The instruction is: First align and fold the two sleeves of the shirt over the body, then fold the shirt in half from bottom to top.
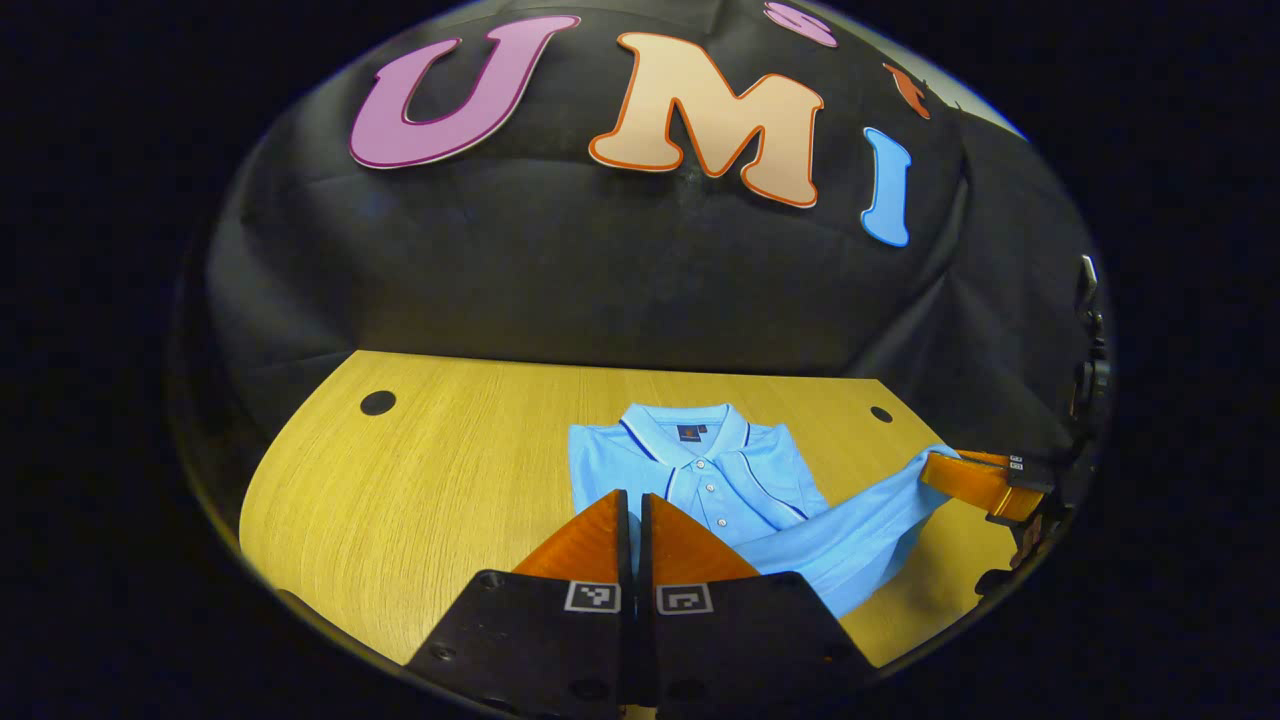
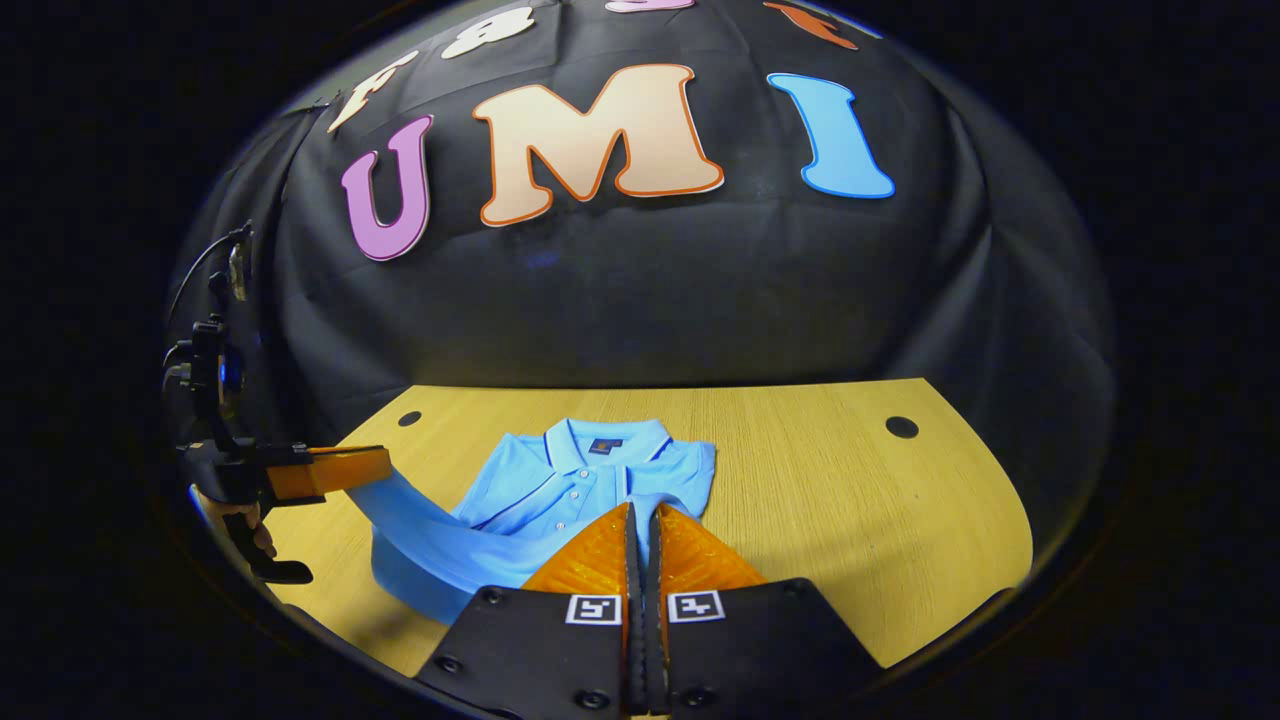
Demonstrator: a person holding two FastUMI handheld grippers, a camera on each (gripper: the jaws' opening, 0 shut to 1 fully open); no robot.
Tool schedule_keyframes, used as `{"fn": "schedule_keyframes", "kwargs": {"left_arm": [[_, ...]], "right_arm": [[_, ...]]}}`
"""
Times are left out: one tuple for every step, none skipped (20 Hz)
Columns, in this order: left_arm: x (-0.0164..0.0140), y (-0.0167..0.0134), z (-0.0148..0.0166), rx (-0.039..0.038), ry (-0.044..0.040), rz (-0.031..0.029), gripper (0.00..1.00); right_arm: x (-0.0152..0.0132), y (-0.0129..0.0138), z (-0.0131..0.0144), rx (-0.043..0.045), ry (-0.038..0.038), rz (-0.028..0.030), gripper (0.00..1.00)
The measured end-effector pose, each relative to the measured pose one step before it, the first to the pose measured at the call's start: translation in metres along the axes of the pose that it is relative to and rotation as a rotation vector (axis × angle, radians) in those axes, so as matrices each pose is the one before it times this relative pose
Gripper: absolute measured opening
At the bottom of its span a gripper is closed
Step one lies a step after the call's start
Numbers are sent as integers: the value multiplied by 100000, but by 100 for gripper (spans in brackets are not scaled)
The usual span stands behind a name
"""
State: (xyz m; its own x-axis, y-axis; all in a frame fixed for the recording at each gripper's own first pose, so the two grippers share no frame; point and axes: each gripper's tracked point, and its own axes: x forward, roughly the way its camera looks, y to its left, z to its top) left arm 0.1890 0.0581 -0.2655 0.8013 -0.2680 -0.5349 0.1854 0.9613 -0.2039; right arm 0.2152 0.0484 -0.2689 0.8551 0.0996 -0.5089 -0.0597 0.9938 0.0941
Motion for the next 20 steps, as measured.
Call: {"fn": "schedule_keyframes", "kwargs": {"left_arm": [[1109, 276, 96, 275, 822, -197, 0], [1055, 322, 115, 129, 469, -11, 0], [1194, 279, 152, -178, 128, -76, 0], [1049, 278, 129, -432, 421, -260, 0], [1063, 442, 179, -252, 233, 270, 0], [1075, 509, 95, -189, 512, 418, 0], [1007, 496, 111, -214, 88, 808, 0], [919, 360, 227, -489, -155, 255, 0], [991, 433, 370, -264, -647, 372, 0], [854, 332, 155, 1, 23, 36, 0], [784, 327, -117, 670, 347, 461, 0], [772, 327, -385, 1646, 878, 1055, 0], [642, 330, -506, 1679, 1502, 1078, 0], [412, -321, -402, 474, 1388, -2084, 0], [119, -56, -40, -367, -223, -18, 0], [-544, -285, 464, -1773, -1444, -1021, 14], [-433, 124, 652, -1098, -2787, 903, 42], [-324, 234, 21, -295, -2752, 1617, 70], [-1395, 10, 1539, -146, -3161, 1341, 99], [-1210, -136, 1027, 45, -3290, 1204, 94]], "right_arm": [[1221, -151, 321, -117, 143, -736, 3], [1285, -265, 336, -169, -332, -929, 3], [1234, -70, 86, -135, -150, -850, 3], [1408, -242, 27, -39, -44, -983, 3], [1269, -395, -79, -60, 310, -1397, 2], [1238, -320, -118, 167, 501, -1270, 3], [1198, -344, -100, 85, 292, -1462, 3], [1070, -344, -48, 132, 62, -1478, 2], [1023, -340, -95, 183, 194, -1472, 3], [850, -240, -168, 471, 443, -1236, 3], [663, -195, -220, 733, 554, -1318, 2], [366, 23, -305, 1386, 653, -362, 3], [477, -41, -534, 580, 545, -411, 10], [102, -217, -13, -861, -777, -1380, 14], [-163, 175, 384, -908, -2160, 468, 43], [-187, 54, 839, -1034, -2536, -614, 71], [-769, 119, 427, -467, -2165, -71, 100], [-936, 82, 635, -145, -2191, -332, 100], [-1199, 151, 835, 628, -3113, 112, 100], [-1282, 107, 961, 840, -3323, -66, 100]]}}
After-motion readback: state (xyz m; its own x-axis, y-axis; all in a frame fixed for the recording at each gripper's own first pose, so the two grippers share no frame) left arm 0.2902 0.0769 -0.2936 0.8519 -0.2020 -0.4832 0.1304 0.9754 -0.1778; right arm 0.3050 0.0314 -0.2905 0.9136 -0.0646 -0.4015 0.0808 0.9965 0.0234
